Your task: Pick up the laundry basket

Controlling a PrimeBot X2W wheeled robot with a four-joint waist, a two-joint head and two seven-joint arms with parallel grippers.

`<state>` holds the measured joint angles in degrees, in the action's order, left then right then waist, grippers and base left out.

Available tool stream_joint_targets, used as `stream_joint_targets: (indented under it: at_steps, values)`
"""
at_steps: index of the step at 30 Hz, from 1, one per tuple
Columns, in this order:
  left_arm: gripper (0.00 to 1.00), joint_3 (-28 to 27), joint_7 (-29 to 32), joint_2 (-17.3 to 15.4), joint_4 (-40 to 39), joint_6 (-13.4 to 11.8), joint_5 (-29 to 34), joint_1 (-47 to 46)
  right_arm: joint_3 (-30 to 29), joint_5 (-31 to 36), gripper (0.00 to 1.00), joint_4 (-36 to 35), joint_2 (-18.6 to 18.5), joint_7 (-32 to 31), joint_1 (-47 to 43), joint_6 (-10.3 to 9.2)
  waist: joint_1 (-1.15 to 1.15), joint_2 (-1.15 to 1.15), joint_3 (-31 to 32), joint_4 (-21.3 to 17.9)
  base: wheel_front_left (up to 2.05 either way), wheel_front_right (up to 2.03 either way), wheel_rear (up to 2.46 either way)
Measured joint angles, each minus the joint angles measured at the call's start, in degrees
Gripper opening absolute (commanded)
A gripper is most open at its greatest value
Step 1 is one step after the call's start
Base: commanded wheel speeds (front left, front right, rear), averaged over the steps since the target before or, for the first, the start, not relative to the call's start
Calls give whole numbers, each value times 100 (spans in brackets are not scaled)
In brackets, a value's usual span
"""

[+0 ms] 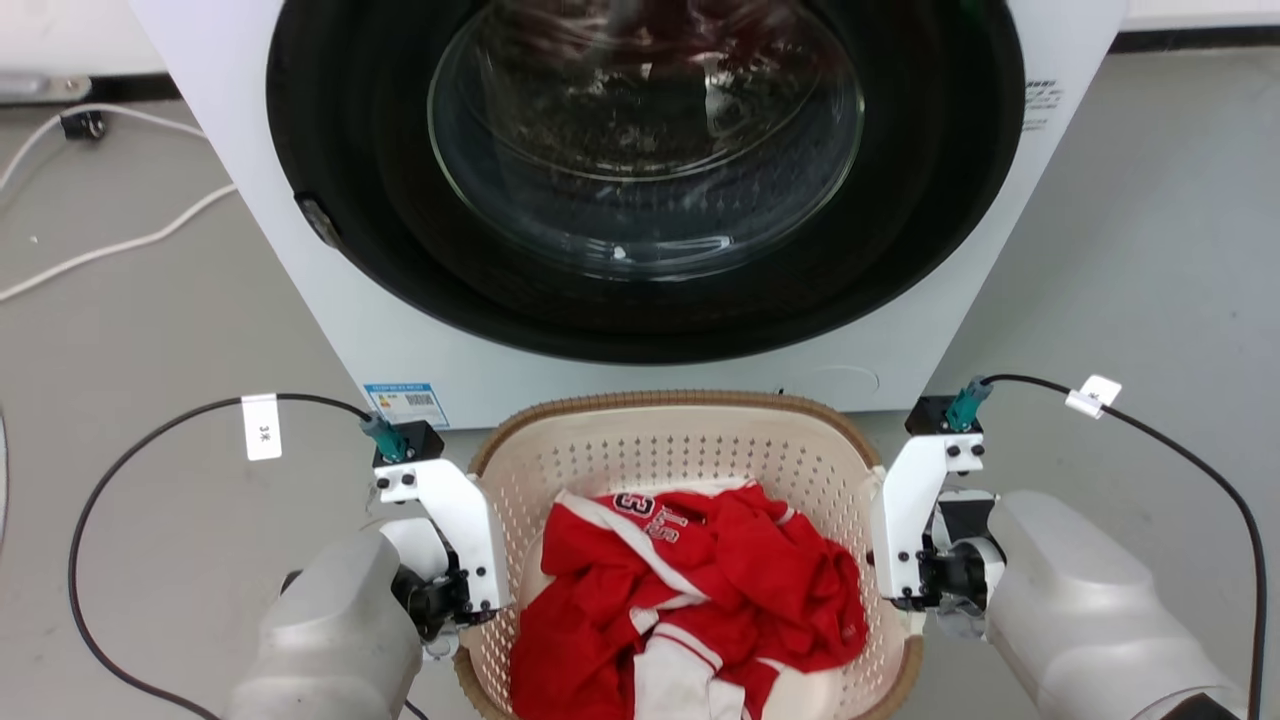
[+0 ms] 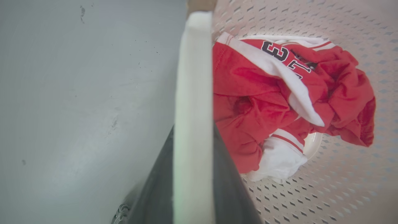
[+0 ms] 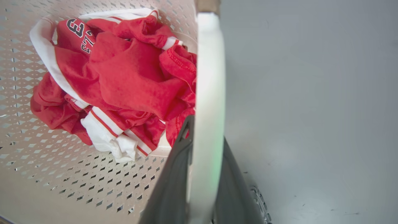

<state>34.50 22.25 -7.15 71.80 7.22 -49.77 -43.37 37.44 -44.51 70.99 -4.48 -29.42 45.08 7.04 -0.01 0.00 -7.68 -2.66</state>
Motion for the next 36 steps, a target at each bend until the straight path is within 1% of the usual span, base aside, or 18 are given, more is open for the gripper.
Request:
stream_joint_targets:
  at_steps: [8,15,26,36]
  values:
    - [0,94,232,42,22,0,-146,183,56,-85,0,73,-13,-185,-132,0,0,0,356,-2,0,0,0]
    - [0,168,265,59,56,0,-241,328,131,-142,0,83,-12,-192,-236,0,0,0,550,43,0,0,0]
    - [0,282,246,70,84,-1,-319,436,211,-254,0,97,-4,-258,-403,0,0,0,661,87,0,0,0]
    - [0,356,216,78,100,-7,-396,437,291,-293,0,116,-8,-338,-397,0,1,0,617,86,0,0,0]
